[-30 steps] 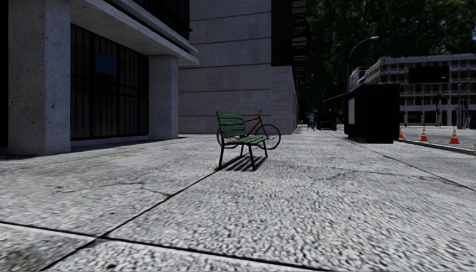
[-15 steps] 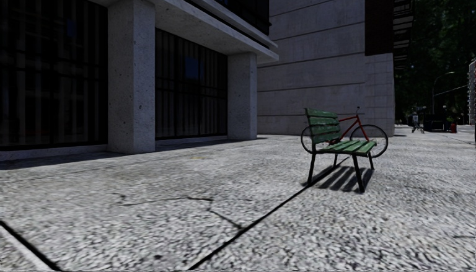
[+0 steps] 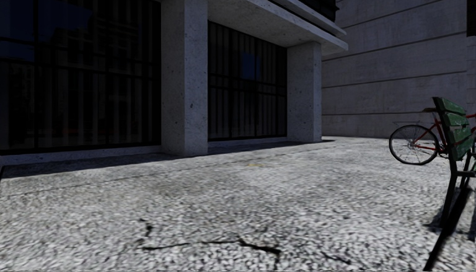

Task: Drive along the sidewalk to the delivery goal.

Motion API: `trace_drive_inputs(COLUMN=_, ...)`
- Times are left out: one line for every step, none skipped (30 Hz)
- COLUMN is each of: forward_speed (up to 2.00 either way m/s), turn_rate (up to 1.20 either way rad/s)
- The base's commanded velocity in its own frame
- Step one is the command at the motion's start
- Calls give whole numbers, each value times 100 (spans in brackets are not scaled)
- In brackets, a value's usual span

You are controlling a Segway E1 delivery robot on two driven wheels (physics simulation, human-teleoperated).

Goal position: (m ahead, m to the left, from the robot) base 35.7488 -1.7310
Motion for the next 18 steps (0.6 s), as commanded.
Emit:
trace_drive_inputs(forward_speed=200, turn_rate=0)
trace_drive_inputs(forward_speed=200, turn_rate=0)
trace_drive_inputs(forward_speed=200, turn_rate=0)
trace_drive_inputs(forward_speed=200, turn_rate=0)
trace_drive_inputs(forward_speed=200, turn_rate=0)
trace_drive_inputs(forward_speed=200, turn_rate=0)
trace_drive_inputs(forward_speed=200, turn_rate=0)
trace_drive_inputs(forward_speed=200, turn_rate=0)
trace_drive_inputs(forward_speed=200, turn_rate=0)
trace_drive_inputs(forward_speed=200, turn_rate=0)
trace_drive_inputs(forward_speed=200, turn_rate=-8)
trace_drive_inputs(forward_speed=200, turn_rate=-19)
trace_drive_inputs(forward_speed=200, turn_rate=-19)
trace_drive_inputs(forward_speed=200, turn_rate=-23)
trace_drive_inputs(forward_speed=200, turn_rate=-23)
trace_drive_inputs(forward_speed=200, turn_rate=-24)
trace_drive_inputs(forward_speed=200, turn_rate=-24)
trace_drive_inputs(forward_speed=200, turn_rate=-26)
